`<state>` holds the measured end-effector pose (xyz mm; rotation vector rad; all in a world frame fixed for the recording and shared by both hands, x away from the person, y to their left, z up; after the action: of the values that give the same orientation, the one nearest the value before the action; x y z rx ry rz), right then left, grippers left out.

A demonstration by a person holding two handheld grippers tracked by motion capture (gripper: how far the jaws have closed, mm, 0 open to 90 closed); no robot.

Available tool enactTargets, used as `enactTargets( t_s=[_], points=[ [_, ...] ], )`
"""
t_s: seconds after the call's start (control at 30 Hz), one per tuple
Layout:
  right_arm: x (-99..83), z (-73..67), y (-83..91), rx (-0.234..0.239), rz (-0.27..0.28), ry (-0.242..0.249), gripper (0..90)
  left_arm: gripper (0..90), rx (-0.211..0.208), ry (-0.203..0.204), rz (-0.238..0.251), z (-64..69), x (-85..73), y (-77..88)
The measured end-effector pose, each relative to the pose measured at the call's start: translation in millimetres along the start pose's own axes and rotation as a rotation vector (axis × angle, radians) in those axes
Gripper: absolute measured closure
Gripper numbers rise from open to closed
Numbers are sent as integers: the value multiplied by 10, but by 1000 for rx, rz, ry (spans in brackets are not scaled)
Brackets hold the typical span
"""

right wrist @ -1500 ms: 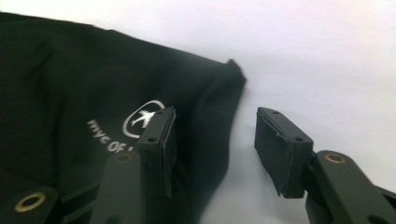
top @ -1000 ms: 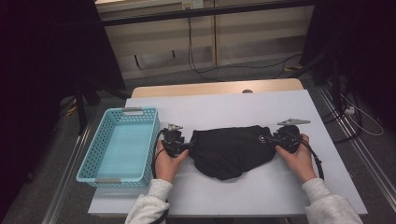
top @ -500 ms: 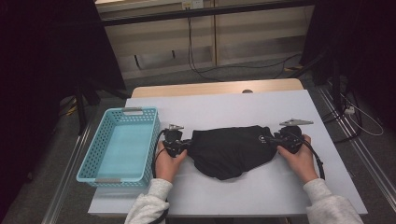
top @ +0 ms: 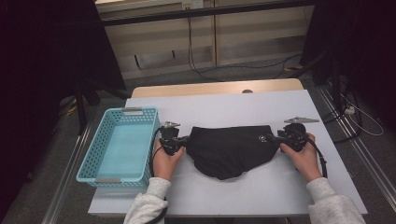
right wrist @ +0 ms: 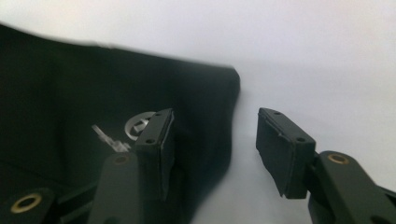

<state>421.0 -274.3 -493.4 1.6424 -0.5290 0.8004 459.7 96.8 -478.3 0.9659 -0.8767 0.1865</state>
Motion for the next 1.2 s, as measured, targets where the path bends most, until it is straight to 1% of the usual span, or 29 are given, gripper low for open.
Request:
enactTargets(
  t_s=[0.03, 0.07, 0.13, 0.17, 0.27, 0.4, 0.43, 0.47, 0.53, 0.57, 0.6, 0.63, 0.67, 0.7, 0.77, 0.83, 0.87, 0.9, 0.93, 0.97, 1.0, 1.03, 1.07, 1.1, 1.13, 1.17, 1.2],
  points=[
    [-31, -14, -31, 15, -8, -9, 454, 870, 1, -3, -1, 0, 2, 8],
    [-31, -14, -31, 15, -8, -9, 454, 870, 1, 4, 8, 2, 8, 9],
    [-36, -19, -27, 5, -13, 9, 476, 870, -1, -1, 5, 1, 7, 11],
    [-40, -21, -27, -7, -15, 14, 501, 870, 0, 4, 5, 1, 3, 11],
    [-51, -35, -21, -20, -15, 11, 524, 870, -1, 6, 3, -3, -4, 7],
    [-57, -36, -5, -18, -27, -6, 598, 870, -4, 1, -5, 18, -14, 4],
    [-59, -44, -4, -20, -27, -1, 614, 870, -5, -1, -10, 23, -16, 2],
    [-62, -57, 0, -22, -29, 3, 655, 870, -5, -1, -9, 25, -16, 0],
    [-69, -81, 2, 2, -29, -11, 731, 870, -6, 1, -9, 31, -19, -1],
    [-72, -87, -2, 9, -25, -10, 756, 870, -10, 9, -6, 37, -19, -4],
    [-72, -89, -3, 24, -26, -15, 798, 870, -8, 9, -4, 39, -20, -2],
    [-74, -85, -5, 43, -24, -29, 816, 870, -8, 7, -3, 40, -21, -3],
    [-77, -85, -8, 49, -20, -34, 823, 870, -14, 9, -2, 45, -21, -3],
    [-78, -82, -9, 56, -16, -27, 827, 870, -11, 4, -3, 45, -21, 2],
    [-84, -70, -2, 70, -9, -47, 835, 870, -16, 4, 1, 52, -16, 4],
    [-79, -61, -1, 77, 2, -34, 842, 870, -14, 4, 7, 51, -8, 13],
    [-76, -56, 5, 81, 1, -47, 845, 870, -19, 5, 13, 51, -3, 18],
    [-67, -47, 13, 83, 11, -50, 846, 870, -19, 0, 16, 48, 2, 31],
    [-58, -39, 26, 81, 16, -42, 847, 870, -26, 5, 26, 52, 11, 38],
    [-47, -33, 42, 85, 22, -47, 847, 870, -32, 7, 36, 57, 22, 47],
    [-25, -29, 67, 97, 47, -57, 847, 870, -32, 1, 47, 55, 34, 61],
    [1, -25, 95, 98, 67, -51, 847, 870, -41, 9, 52, 58, 46, 75],
    [25, -23, 127, 104, 82, -49, 846, 870, -50, 18, 68, 67, 63, 90],
    [83, -31, 202, 120, 132, -39, 846, 870, -53, 15, 76, 73, 79, 110],
    [83, -31, 202, 120, 132, -39, 846, 870, -68, 22, 87, 82, 97, 132],
    [107, -33, 238, 124, 151, -34, 846, 870, -75, 23, 101, 92, 118, 156],
    [130, -39, 276, 142, 170, -41, 846, 870, -74, 19, 108, 104, 140, 181]
  ],
)
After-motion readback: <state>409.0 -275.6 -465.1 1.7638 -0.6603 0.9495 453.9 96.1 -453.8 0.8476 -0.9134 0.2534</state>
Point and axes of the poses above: each handheld gripper's, and its own axes: y roughly backward along the jaws, x roughly out of its top, z roughly to its right, the point moved 5 cm from there along -y, roughly forward along the jaws, and after that the axes turned 4 degrees about -x, right-handed, at the moved point
